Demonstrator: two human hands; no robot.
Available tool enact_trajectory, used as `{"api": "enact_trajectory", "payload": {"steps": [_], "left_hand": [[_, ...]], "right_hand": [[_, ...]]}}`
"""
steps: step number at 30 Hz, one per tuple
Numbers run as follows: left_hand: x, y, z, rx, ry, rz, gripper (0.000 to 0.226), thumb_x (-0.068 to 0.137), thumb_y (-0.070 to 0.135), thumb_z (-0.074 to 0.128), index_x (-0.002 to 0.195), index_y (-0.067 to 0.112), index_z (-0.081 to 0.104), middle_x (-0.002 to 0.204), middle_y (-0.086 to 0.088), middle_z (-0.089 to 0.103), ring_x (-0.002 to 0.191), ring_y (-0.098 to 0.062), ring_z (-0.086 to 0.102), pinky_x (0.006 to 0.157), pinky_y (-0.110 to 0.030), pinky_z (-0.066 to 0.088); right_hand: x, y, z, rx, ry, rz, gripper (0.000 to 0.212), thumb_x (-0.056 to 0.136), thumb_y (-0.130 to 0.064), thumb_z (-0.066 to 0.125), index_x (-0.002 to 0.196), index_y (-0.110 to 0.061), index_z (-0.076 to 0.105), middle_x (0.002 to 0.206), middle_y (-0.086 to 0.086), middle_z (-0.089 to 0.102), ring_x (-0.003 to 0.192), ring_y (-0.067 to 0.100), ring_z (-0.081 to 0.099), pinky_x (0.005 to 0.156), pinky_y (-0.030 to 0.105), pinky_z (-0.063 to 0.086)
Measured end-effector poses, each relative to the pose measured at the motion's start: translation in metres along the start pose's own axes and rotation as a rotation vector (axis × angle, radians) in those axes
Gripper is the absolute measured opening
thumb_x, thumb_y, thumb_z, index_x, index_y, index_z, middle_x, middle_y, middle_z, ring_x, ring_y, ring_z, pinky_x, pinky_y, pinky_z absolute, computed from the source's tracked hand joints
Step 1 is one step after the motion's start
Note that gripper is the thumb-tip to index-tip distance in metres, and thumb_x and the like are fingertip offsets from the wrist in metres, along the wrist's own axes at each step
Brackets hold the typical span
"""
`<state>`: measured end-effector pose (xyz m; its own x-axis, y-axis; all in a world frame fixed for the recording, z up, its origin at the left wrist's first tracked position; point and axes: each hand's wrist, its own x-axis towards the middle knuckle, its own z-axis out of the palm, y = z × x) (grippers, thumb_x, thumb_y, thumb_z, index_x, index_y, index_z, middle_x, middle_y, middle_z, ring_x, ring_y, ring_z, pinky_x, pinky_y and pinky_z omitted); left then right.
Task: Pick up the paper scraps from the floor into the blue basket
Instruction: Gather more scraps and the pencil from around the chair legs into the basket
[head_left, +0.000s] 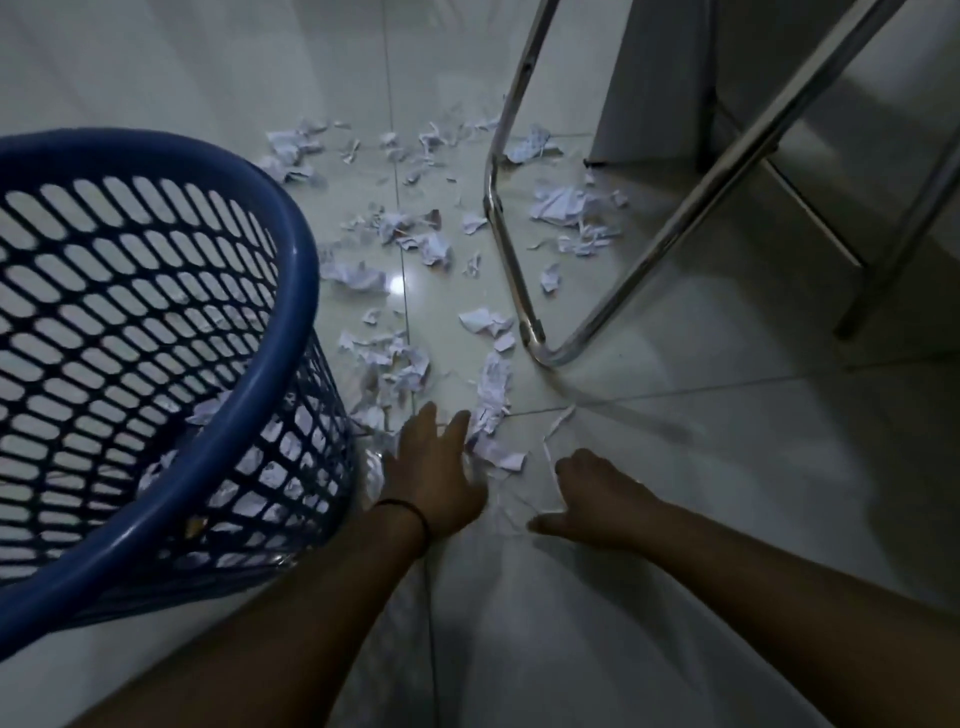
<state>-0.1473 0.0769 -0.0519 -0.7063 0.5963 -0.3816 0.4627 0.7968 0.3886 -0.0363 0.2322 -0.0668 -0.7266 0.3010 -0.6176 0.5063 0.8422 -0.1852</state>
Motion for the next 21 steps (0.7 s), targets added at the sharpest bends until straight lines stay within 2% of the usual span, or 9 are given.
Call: {"api": "enact_trajectory", "payload": {"steps": [3, 5, 6, 9, 12, 14, 16, 18, 21], "left_hand": [[0.004, -0.026, 0.025, 0.038, -0.054, -0.004, 0.09, 0.075, 0.059, 0.059, 0.147, 0.037, 0.008, 0.157, -0.002, -0.012, 0.145, -0.027, -0.009, 0.114, -0.058, 0.014], [0.006, -0.03, 0.036, 0.078, -0.083, 0.012, 0.089, 0.075, 0.062, 0.057, 0.146, 0.042, 0.006, 0.158, -0.002, -0.008, 0.145, -0.026, -0.004, 0.113, -0.057, 0.018], [0.007, -0.029, 0.04, 0.09, -0.082, 0.03, 0.085, 0.078, 0.058, 0.056, 0.146, 0.042, 0.007, 0.157, -0.005, 0.003, 0.144, -0.027, 0.006, 0.111, -0.054, 0.025], [0.006, -0.027, 0.045, 0.13, 0.027, 0.101, 0.061, 0.085, 0.038, 0.05, 0.142, 0.038, 0.026, 0.131, -0.004, 0.043, 0.12, -0.026, 0.044, 0.09, -0.041, 0.047], [0.003, -0.028, 0.045, 0.112, 0.106, 0.133, 0.045, 0.083, 0.029, 0.051, 0.128, 0.032, 0.048, 0.118, 0.0, 0.055, 0.109, -0.023, 0.053, 0.084, -0.036, 0.048], [0.002, -0.029, 0.045, -0.018, 0.14, 0.139, 0.036, 0.08, 0.02, 0.054, 0.116, 0.024, 0.057, 0.109, -0.003, 0.06, 0.102, -0.025, 0.056, 0.083, -0.035, 0.047], [0.001, -0.027, 0.043, -0.181, 0.193, 0.146, 0.025, 0.078, 0.01, 0.057, 0.102, 0.014, 0.06, 0.098, -0.009, 0.059, 0.093, -0.025, 0.054, 0.079, -0.029, 0.042], [-0.001, -0.025, 0.042, -0.252, 0.241, 0.15, 0.014, 0.076, 0.005, 0.059, 0.089, 0.007, 0.059, 0.089, -0.009, 0.054, 0.087, -0.023, 0.051, 0.071, -0.023, 0.034], [-0.004, -0.022, 0.043, -0.314, 0.263, 0.132, 0.009, 0.073, 0.001, 0.058, 0.079, 0.006, 0.055, 0.086, -0.004, 0.046, 0.082, -0.017, 0.045, 0.068, -0.014, 0.03]], "right_hand": [[0.005, 0.003, 0.019, 0.019, 0.116, -0.001, 0.103, 0.056, -0.09, 0.042, 0.129, -0.018, 0.037, 0.125, 0.006, 0.043, 0.112, 0.025, 0.046, 0.08, 0.037, 0.042], [0.007, -0.002, 0.029, 0.018, 0.166, -0.012, 0.107, 0.055, -0.093, 0.035, 0.136, -0.022, 0.028, 0.127, 0.006, 0.042, 0.114, 0.026, 0.045, 0.084, 0.039, 0.043], [0.009, -0.005, 0.035, -0.005, 0.177, -0.027, 0.103, 0.059, -0.09, 0.035, 0.137, -0.023, 0.025, 0.127, 0.007, 0.042, 0.113, 0.027, 0.045, 0.084, 0.039, 0.042], [0.013, -0.014, 0.047, -0.099, 0.196, -0.108, 0.065, 0.084, -0.063, 0.043, 0.132, -0.019, 0.035, 0.122, 0.011, 0.046, 0.107, 0.029, 0.047, 0.082, 0.039, 0.041], [0.013, -0.014, 0.045, -0.137, 0.209, -0.202, 0.024, 0.097, -0.028, 0.038, 0.109, -0.013, 0.051, 0.113, 0.012, 0.054, 0.099, 0.029, 0.053, 0.075, 0.035, 0.039], [0.01, -0.011, 0.034, -0.072, 0.305, -0.225, 0.016, 0.094, -0.02, 0.04, 0.096, -0.012, 0.054, 0.103, 0.011, 0.056, 0.092, 0.029, 0.055, 0.071, 0.035, 0.039], [0.01, -0.005, 0.015, 0.073, 0.485, -0.249, 0.011, 0.086, -0.016, 0.05, 0.078, -0.01, 0.053, 0.087, 0.014, 0.056, 0.081, 0.031, 0.055, 0.066, 0.038, 0.04], [0.012, -0.001, -0.002, 0.214, 0.621, -0.303, 0.018, 0.079, -0.005, 0.057, 0.065, -0.008, 0.046, 0.074, 0.016, 0.05, 0.069, 0.032, 0.052, 0.061, 0.04, 0.04], [0.019, -0.008, -0.017, 0.25, 0.661, -0.408, 0.012, 0.082, -0.001, 0.055, 0.071, -0.002, 0.05, 0.079, 0.014, 0.05, 0.075, 0.03, 0.052, 0.068, 0.038, 0.044]]}}
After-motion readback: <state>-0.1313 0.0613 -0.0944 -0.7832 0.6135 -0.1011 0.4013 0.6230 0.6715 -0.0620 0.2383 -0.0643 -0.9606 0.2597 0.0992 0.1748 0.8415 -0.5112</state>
